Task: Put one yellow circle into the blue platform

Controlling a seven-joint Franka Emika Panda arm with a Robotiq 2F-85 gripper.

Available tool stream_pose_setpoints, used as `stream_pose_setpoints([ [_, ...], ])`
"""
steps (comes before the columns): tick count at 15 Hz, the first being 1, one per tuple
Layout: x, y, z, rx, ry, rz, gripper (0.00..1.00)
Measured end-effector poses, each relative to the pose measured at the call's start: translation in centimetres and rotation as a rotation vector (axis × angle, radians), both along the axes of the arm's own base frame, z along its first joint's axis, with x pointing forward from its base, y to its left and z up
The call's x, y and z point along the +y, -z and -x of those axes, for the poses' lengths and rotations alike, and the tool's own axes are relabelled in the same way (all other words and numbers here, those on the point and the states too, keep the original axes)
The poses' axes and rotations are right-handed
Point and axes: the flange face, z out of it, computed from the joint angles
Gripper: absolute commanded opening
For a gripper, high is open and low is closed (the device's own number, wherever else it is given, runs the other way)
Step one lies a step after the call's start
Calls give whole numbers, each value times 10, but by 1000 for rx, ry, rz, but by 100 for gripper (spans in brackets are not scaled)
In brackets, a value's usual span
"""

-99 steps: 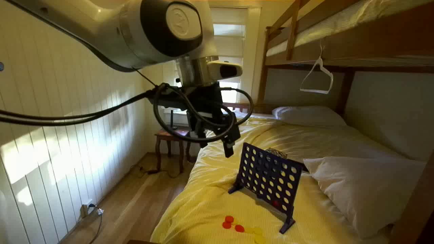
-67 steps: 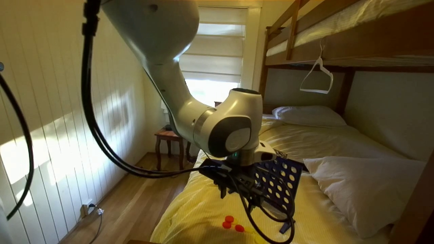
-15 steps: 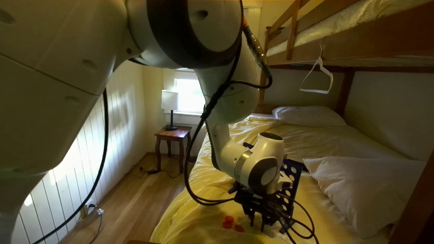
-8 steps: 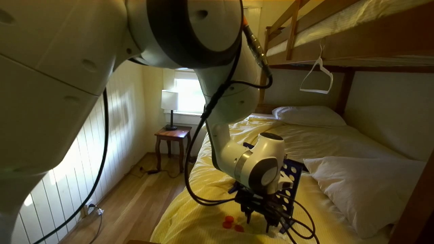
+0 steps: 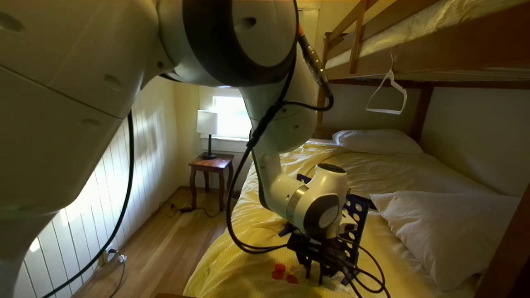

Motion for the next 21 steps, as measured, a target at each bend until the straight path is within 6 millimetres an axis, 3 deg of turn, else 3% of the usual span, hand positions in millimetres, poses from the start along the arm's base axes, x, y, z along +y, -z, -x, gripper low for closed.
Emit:
stream_pose_setpoints([
  [1,0,1,0,0,-1,0,20],
  [3,0,1,-1,-1,-3,0,10],
  [14,-2,-6,-5,-77,29,-12,10],
  [18,3,-16,6,-152,48,-20,10],
  [21,7,-35,22,-212,78,-26,10],
])
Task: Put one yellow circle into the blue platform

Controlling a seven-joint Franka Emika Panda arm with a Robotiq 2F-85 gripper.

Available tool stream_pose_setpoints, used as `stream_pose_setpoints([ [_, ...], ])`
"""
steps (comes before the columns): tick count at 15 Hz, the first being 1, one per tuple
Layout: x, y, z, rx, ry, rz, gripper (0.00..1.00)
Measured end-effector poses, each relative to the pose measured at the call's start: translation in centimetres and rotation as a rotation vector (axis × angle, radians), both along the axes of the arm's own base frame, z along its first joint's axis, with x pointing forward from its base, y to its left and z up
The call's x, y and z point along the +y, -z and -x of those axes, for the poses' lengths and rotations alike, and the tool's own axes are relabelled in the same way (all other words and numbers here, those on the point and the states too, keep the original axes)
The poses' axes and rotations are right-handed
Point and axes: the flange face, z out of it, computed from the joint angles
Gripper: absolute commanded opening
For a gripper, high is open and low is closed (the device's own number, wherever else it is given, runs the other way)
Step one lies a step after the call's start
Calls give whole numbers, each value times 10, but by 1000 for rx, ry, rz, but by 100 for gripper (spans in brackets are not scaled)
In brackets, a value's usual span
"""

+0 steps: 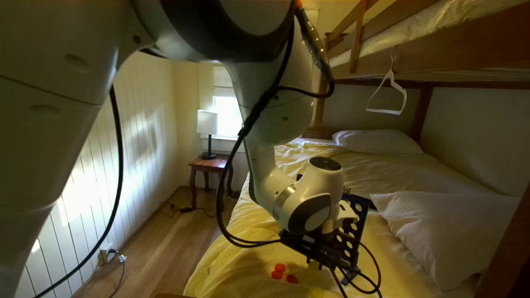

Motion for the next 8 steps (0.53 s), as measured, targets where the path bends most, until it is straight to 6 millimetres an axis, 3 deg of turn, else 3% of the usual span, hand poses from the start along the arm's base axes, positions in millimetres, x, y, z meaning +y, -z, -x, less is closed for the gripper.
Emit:
stream_pose_setpoints([
  [8,9,-71,33,-340,91,73,10],
])
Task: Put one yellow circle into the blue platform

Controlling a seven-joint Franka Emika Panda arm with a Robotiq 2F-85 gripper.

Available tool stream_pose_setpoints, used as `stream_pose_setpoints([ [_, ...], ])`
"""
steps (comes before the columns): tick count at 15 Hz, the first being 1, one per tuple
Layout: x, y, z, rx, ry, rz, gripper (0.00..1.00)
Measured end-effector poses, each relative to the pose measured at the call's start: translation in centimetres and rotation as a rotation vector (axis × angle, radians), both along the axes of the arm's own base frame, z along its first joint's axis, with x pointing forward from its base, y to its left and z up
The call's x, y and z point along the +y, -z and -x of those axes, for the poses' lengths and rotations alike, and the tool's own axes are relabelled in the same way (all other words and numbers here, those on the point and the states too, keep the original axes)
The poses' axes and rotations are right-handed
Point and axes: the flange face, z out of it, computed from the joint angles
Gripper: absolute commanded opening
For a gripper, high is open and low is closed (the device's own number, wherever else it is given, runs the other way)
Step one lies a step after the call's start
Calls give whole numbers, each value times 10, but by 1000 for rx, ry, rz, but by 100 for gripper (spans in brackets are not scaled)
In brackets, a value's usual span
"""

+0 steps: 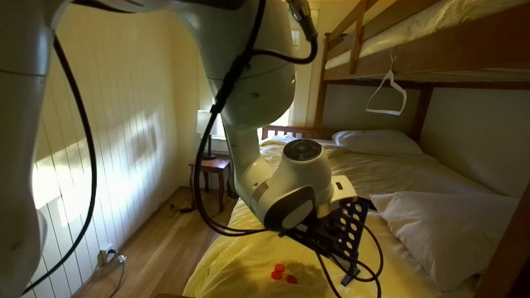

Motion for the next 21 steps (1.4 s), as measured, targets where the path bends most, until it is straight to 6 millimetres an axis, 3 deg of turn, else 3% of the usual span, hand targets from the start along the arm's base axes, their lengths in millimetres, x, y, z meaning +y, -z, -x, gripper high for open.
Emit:
stream_pose_setpoints([
  [6,16,-30,12,-272,-13,39,10],
  [14,-18,-44,28,-438,50,26,10],
  [21,-22,-50,31,-546,80,-40,10],
])
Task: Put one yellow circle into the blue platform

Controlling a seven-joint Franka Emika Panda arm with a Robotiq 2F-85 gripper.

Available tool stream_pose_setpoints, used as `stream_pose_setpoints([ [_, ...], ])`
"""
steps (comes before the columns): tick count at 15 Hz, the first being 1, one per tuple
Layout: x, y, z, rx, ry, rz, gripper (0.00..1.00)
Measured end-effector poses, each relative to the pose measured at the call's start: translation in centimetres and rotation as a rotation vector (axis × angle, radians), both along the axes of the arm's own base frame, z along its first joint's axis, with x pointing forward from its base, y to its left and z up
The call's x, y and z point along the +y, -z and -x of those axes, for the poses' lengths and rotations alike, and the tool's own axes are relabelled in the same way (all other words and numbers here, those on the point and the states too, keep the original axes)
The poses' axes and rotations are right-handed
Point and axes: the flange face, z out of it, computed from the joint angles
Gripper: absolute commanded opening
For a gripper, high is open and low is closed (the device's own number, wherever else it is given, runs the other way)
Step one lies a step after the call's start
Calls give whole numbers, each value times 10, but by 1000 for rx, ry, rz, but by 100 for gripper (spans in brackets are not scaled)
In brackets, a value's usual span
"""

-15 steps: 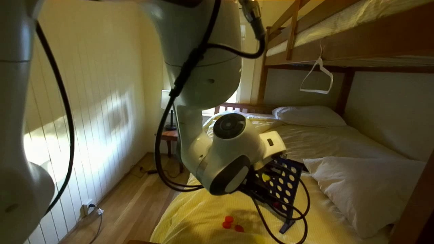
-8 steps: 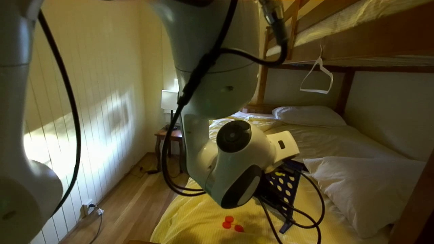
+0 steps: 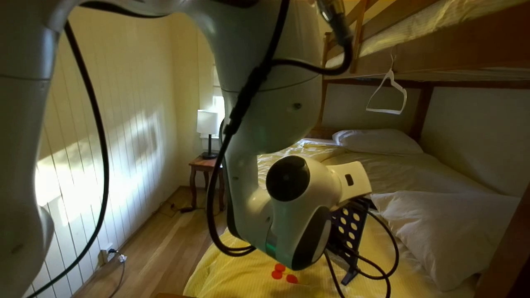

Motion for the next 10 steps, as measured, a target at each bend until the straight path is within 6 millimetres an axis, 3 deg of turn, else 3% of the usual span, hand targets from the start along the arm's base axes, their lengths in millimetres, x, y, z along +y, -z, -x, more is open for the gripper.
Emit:
stream_pose_setpoints([
  [10,2,-15,-20,-63,31,-70,10],
])
